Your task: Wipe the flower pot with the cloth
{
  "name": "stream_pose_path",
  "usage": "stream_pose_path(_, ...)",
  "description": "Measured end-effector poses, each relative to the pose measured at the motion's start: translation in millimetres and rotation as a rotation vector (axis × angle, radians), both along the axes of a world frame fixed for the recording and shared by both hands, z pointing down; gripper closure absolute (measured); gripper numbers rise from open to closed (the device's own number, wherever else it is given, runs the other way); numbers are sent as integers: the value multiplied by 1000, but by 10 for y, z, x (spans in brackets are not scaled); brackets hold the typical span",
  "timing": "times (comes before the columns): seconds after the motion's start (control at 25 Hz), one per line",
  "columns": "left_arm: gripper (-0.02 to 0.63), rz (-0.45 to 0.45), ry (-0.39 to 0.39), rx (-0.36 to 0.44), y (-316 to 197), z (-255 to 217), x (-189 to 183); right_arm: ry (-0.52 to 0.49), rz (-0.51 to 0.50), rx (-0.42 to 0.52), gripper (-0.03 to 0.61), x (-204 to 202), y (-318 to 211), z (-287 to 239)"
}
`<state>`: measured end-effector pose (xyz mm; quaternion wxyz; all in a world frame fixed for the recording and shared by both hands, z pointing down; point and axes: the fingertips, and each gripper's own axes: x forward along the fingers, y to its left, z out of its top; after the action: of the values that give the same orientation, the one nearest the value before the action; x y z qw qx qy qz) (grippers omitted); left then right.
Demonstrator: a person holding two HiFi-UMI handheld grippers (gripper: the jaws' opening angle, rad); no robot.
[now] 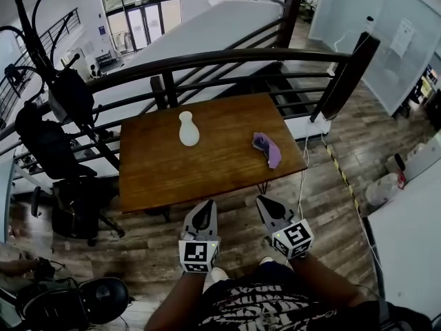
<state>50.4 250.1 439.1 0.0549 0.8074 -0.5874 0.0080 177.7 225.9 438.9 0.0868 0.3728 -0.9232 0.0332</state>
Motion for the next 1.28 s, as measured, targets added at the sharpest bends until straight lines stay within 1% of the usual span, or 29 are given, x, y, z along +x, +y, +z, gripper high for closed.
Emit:
stream_pose_path(0.16,615,51,14,-25,6,113,-16,41,27,-1,580,-102,72,77)
stream_pose_path(0.32,615,67,39,-55,-1,222,-76,84,29,-26,580,-195,130,187)
stream_pose_path(0.56,615,61,46,-47,-164,182,-254,72,50,-32,580,-291,-22,161)
stream_pose_path(0.84,615,42,35,-85,-442,308,-376,57,47,-46,580,-354,-410,264)
stream_pose_path(1.04,615,23,33,-147,-751,418,-405,35,31,-72,578,-370,-771,330)
stream_pose_path(1.12,615,18,25,-165,-947,456,-356,67,20,-59,578,-319,-967,369)
stream_pose_path(1.24,615,10,7,-183,-1278,516,-240,172,-24,0,578,-232,-1252,456)
stream_pose_path(1.28,615,7,2,-188,-1398,538,-199,187,-35,5,578,-197,-1353,486)
